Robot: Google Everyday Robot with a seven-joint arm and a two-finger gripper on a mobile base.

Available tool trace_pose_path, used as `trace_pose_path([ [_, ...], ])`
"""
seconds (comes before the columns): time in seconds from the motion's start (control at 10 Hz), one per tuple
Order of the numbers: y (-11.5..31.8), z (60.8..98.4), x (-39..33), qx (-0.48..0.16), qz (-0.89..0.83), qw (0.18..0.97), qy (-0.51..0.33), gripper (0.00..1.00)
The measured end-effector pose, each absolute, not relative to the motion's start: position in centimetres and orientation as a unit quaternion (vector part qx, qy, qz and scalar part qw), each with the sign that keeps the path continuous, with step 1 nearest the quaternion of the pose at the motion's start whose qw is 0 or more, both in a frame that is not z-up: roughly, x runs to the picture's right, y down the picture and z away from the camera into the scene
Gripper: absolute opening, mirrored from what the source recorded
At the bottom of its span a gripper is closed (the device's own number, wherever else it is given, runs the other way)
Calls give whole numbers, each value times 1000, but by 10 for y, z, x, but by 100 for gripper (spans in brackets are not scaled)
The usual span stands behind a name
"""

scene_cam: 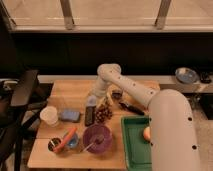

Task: Place towel in paper cup

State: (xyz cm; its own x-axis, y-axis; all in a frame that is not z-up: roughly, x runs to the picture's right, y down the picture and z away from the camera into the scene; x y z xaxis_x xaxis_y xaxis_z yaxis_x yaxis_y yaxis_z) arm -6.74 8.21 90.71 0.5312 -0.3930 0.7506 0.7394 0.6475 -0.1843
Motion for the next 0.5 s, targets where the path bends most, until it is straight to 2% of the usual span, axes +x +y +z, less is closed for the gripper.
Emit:
trace_pose_path([
  [0.4,83,921,-60,-262,-328,844,-335,60],
  [0.5,83,923,-60,-266,-327,844,-332,54],
])
